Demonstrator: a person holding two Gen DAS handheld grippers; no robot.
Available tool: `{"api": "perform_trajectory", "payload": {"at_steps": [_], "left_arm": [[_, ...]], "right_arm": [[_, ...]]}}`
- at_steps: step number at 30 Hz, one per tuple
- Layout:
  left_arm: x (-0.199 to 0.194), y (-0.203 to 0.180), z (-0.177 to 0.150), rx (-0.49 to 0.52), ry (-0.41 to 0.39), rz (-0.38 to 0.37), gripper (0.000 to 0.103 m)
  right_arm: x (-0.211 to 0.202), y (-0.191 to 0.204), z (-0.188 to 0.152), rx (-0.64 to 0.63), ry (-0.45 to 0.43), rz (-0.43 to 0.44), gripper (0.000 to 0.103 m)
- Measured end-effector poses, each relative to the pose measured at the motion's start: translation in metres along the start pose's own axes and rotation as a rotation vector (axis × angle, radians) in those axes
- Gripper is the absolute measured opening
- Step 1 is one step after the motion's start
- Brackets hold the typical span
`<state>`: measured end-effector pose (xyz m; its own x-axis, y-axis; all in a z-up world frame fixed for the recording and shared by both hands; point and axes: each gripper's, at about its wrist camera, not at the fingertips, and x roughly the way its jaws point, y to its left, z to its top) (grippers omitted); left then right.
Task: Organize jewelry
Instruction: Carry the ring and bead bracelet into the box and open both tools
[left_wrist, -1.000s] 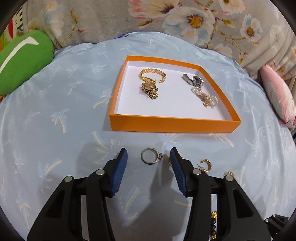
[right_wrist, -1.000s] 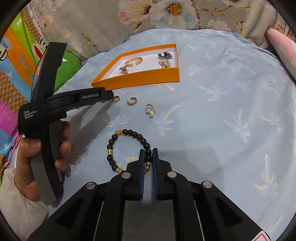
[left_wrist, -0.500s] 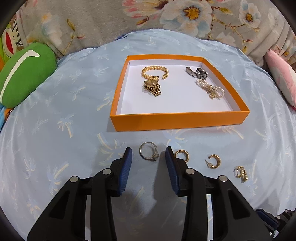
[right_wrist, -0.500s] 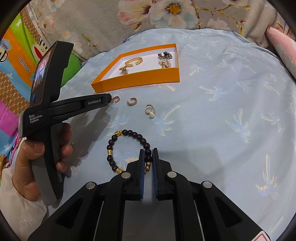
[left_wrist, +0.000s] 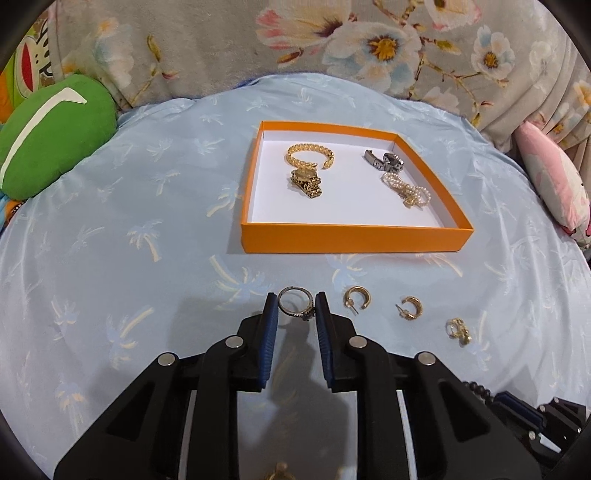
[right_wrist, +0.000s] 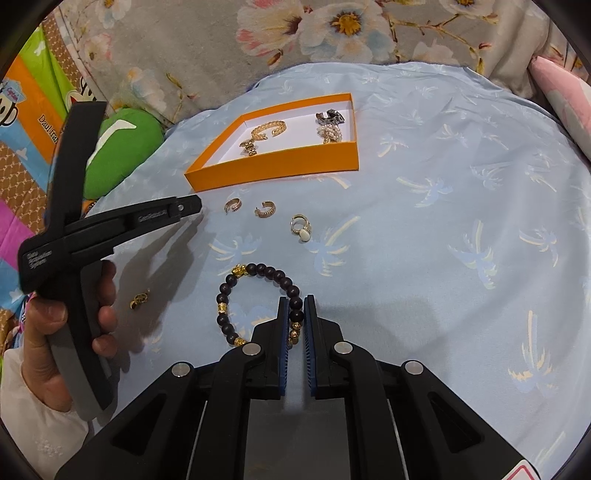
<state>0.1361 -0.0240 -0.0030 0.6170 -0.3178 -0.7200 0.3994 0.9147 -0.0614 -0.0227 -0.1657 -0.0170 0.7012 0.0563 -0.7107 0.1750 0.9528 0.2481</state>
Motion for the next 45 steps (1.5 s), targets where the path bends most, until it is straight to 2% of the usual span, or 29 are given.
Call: {"api": "perform_trajectory", "payload": {"at_steps": [5, 11, 15, 21, 26, 29, 37, 38, 39, 40, 41, 45], "left_arm": [[-0.023, 0.006, 0.008, 0.002, -0.028, -0.008, 0.02], [-0.037, 0.008, 0.035, 0.007, -0.071, -0.024, 0.02], [-0.033, 0.003, 0.061, 0.018, -0.105, -0.019, 0.02], [-0.002, -0.004, 0.093, 0.006, -0.103, -0.035, 0.02], [0.038, -0.009, 0.097, 0.002, -0.05, -0.041, 0.02], [0.055, -0.012, 0.092, 0.013, -0.022, -0.031, 0.02], [0.069, -0.015, 0.081, 0.033, -0.005, -0.011, 0.021], [0.069, -0.015, 0.08, 0.032, -0.004, -0.003, 0.031], [0.068, -0.015, 0.079, 0.028, -0.009, 0.003, 0.046], [0.065, -0.014, 0.079, 0.022, -0.023, 0.004, 0.051], [0.062, -0.013, 0.078, 0.017, -0.035, 0.001, 0.054], [0.041, -0.006, 0.078, -0.002, -0.081, -0.004, 0.056]], "right_arm": [[-0.011, 0.003, 0.024, -0.018, -0.045, 0.025, 0.007], [-0.025, 0.012, 0.085, -0.076, -0.152, 0.016, 0.007], [-0.019, 0.014, 0.129, -0.084, -0.201, 0.018, 0.007], [0.02, 0.005, 0.172, -0.011, -0.192, 0.084, 0.007], [0.07, -0.012, 0.17, 0.031, -0.1, 0.057, 0.007], [0.086, -0.021, 0.163, 0.033, -0.061, 0.034, 0.007], [0.092, -0.027, 0.152, 0.001, -0.064, -0.04, 0.011], [0.093, -0.027, 0.152, -0.001, -0.064, -0.043, 0.012], [0.092, -0.028, 0.151, 0.001, -0.066, -0.043, 0.013], [0.091, -0.029, 0.15, 0.005, -0.073, -0.044, 0.014], [0.088, -0.031, 0.149, 0.01, -0.082, -0.043, 0.016], [0.068, -0.035, 0.147, 0.029, -0.138, -0.042, 0.018]]}}
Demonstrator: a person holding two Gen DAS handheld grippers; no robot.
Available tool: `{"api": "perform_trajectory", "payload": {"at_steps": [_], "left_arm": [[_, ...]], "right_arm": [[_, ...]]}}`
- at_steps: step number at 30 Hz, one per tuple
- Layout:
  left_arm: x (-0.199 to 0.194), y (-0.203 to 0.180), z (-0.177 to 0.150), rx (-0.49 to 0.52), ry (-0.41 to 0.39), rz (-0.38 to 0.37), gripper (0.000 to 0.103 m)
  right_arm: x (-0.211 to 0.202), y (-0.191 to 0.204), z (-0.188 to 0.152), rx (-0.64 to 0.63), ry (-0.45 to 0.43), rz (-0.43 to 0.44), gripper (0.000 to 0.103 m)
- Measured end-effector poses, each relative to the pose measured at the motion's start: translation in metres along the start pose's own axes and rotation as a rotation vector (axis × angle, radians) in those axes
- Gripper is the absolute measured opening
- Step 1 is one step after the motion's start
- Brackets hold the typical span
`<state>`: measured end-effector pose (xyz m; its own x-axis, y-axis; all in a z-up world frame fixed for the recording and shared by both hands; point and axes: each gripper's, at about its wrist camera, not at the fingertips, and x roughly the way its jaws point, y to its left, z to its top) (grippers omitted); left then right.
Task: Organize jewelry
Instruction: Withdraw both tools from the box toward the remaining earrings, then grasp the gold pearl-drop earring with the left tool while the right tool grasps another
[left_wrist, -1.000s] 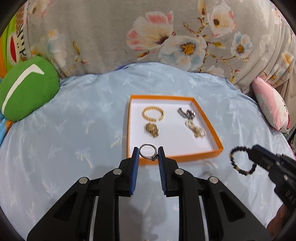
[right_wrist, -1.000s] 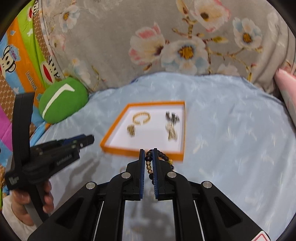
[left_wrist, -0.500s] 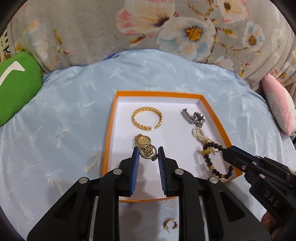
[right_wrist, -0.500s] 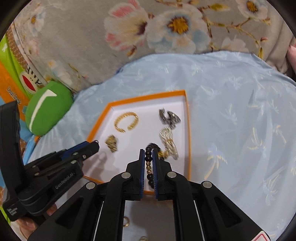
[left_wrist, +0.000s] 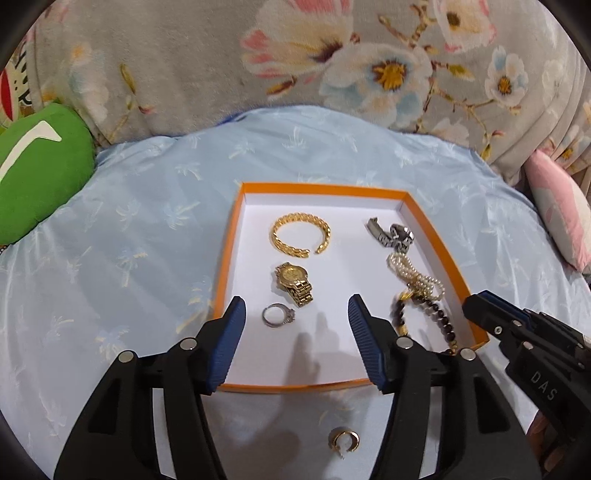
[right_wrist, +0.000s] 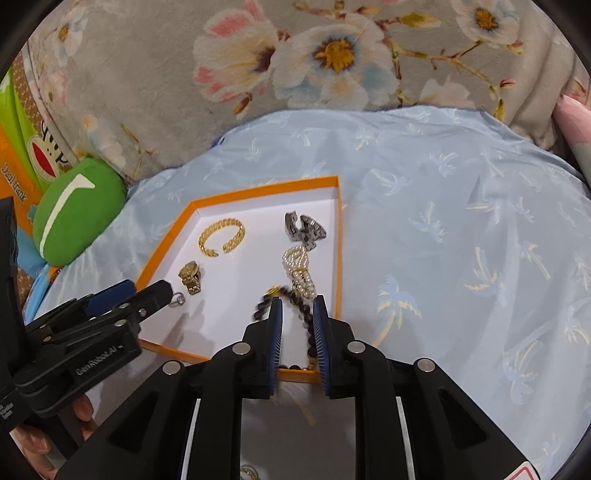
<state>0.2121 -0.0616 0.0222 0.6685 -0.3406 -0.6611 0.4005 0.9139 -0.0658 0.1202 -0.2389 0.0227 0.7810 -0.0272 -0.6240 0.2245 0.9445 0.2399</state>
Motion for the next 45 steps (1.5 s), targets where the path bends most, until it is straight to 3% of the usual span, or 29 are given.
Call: {"api": "perform_trajectory", "payload": {"at_steps": [5, 10, 20, 28, 37, 40, 45], "left_arm": [[-0.034, 0.017, -0.004, -0.038, -0.044, 0.002, 0.058], [-0.07, 0.039, -0.023, -0.074, -0.053, 0.014, 0.059], [-0.106, 0.058, -0.096, -0.117, 0.024, 0.037, 0.059], [-0.121, 0.05, -0.142, -0.124, 0.085, -0.015, 0.059], [-0.115, 0.032, -0.154, -0.072, 0.108, -0.017, 0.057], [-0.113, 0.029, -0.154, -0.06, 0.106, -0.007, 0.055], [-0.109, 0.022, -0.151, -0.035, 0.109, -0.013, 0.027]], "right_arm": [[-0.032, -0.005, -0.008, 0.026, -0.043, 0.014, 0.018], [-0.06, 0.001, -0.04, -0.002, -0.013, 0.026, 0.018], [-0.071, 0.034, -0.108, -0.099, 0.09, 0.009, 0.018], [-0.069, 0.035, -0.12, -0.064, 0.123, 0.03, 0.018], [-0.066, 0.032, -0.12, -0.042, 0.14, 0.033, 0.018], [-0.065, 0.03, -0.119, -0.032, 0.144, 0.041, 0.018], [-0.063, 0.03, -0.115, -0.031, 0.13, 0.044, 0.025]]}}
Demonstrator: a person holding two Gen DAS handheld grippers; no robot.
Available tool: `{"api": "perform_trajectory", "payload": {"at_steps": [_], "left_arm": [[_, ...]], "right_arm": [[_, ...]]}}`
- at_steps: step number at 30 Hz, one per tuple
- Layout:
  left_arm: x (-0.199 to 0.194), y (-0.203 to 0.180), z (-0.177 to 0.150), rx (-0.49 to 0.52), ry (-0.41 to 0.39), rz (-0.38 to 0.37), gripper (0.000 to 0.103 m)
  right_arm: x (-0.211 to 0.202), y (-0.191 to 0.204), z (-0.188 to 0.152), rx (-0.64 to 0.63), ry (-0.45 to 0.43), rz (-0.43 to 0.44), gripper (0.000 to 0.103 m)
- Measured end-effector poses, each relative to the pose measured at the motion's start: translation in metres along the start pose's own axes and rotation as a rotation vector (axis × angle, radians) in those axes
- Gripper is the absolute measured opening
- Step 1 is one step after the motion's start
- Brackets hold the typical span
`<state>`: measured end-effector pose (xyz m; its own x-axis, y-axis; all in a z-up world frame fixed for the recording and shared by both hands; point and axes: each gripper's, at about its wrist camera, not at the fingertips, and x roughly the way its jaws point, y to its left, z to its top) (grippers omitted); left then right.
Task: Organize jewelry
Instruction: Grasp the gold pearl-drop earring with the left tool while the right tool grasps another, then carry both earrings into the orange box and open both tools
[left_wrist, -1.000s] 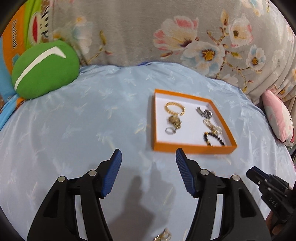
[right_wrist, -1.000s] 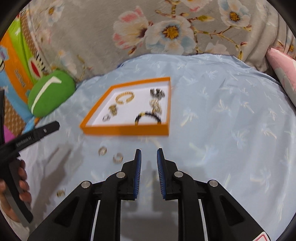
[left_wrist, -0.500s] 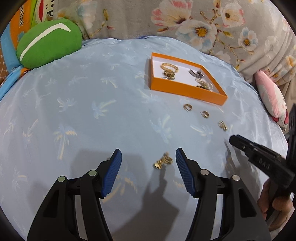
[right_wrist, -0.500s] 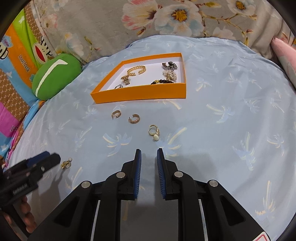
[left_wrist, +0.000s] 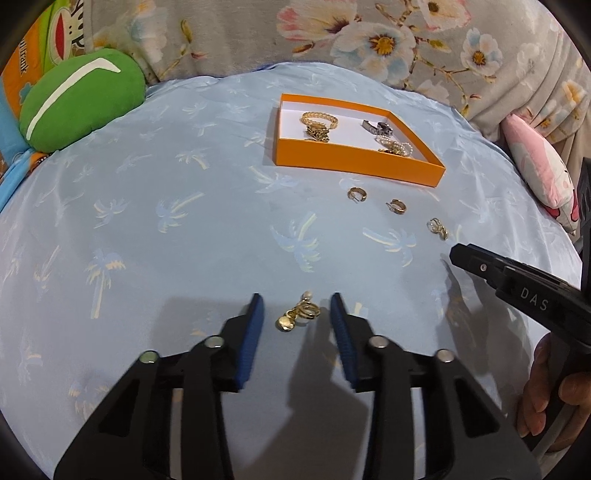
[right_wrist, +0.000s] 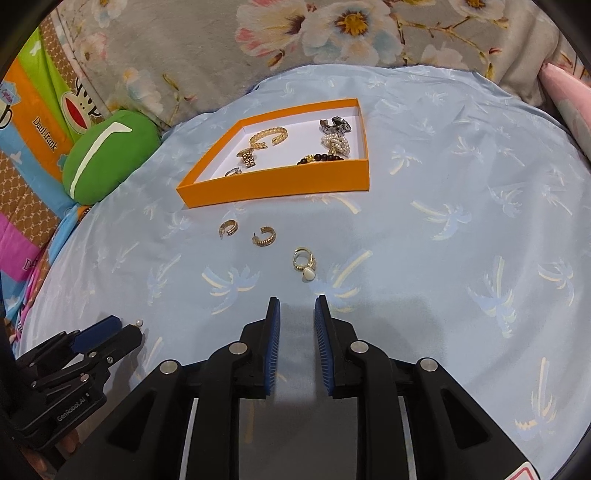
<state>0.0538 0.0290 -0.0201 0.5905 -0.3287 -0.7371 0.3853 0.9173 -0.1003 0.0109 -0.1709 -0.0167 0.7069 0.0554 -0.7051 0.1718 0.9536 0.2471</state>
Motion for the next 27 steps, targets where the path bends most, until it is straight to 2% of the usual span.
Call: {"api": "perform_trajectory", "payload": {"at_steps": [3, 14, 16, 18, 27], "left_arm": [[0.001, -0.002, 0.0, 0.007, 0.004, -0.017, 0.014], [0.001, -0.004, 0.0, 0.013, 0.002, -0.042, 0.013], [0.001, -0.004, 0.0, 0.013, 0.001, -0.042, 0.013], [0.001, -0.004, 0.0, 0.012, 0.001, -0.042, 0.013], [-0.001, -0.003, 0.012, 0.015, -0.015, -0.04, 0.013]], "right_arm": [[0.004, -0.002, 0.009, 0.002, -0.017, -0.014, 0.027], [0.031, 0.006, 0.029, -0.044, 0.033, -0.044, 0.027], [0.031, 0.007, 0.028, -0.048, 0.034, -0.056, 0.025], [0.032, 0.007, 0.028, -0.054, 0.039, -0.058, 0.013], [0.022, 0.005, 0.03, -0.045, 0.003, -0.06, 0.013]]}}
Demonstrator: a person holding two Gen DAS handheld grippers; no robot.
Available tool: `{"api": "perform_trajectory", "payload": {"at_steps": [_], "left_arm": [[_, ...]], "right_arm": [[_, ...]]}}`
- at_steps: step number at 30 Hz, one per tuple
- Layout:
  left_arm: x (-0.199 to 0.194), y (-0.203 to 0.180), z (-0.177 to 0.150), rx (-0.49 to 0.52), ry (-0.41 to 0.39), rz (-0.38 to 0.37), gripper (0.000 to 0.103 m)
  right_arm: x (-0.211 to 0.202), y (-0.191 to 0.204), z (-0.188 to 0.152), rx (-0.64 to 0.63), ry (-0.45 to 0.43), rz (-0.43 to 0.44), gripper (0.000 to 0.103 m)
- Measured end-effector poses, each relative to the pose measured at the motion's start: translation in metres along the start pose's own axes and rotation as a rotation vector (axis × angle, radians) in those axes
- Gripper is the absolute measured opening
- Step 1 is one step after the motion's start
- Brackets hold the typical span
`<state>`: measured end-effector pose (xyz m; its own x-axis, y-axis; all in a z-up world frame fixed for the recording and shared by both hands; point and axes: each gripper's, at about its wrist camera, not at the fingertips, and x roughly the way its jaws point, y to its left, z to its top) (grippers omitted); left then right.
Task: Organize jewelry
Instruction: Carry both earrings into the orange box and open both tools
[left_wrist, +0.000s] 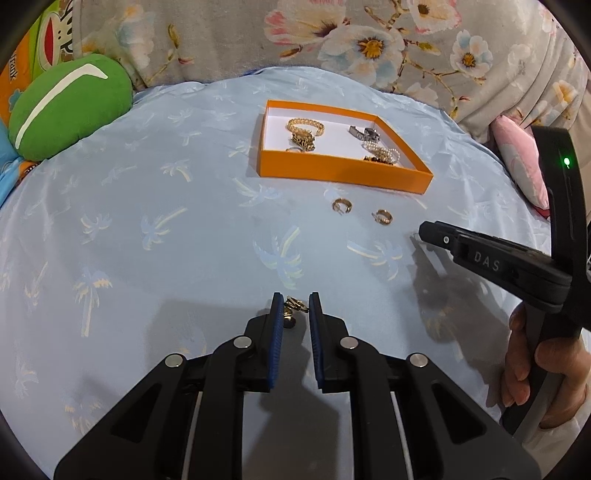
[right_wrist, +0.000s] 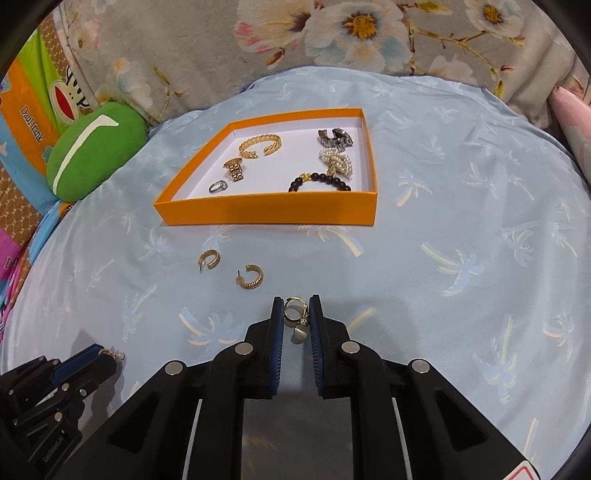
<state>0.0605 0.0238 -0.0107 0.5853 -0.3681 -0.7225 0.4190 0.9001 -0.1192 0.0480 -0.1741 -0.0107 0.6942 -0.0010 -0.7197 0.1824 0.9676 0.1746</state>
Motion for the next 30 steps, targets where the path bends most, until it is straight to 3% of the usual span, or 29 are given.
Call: {"api": "perform_trajectory", "payload": {"at_steps": [7, 16, 22, 30], "left_arm": [[-0.001, 0.0, 0.045, 0.014, -0.062, -0.002, 0.013], [0.026, -0.012, 0.124, 0.033, -0.143, -0.006, 0.013], [0.074, -0.019, 0.157, 0.022, -0.116, -0.026, 0.013], [0.122, -0.025, 0.16, 0.043, -0.057, -0.012, 0.013]], "right_arm": [[-0.016, 0.0, 0.026, -0.007, -0.056, 0.027, 0.013], [-0.007, -0.004, 0.089, -0.001, -0.124, 0.063, 0.013], [0.029, -0.008, 0.122, 0.045, -0.103, 0.102, 0.013], [0.079, -0.005, 0.13, 0.043, -0.047, 0.097, 0.013]]}}
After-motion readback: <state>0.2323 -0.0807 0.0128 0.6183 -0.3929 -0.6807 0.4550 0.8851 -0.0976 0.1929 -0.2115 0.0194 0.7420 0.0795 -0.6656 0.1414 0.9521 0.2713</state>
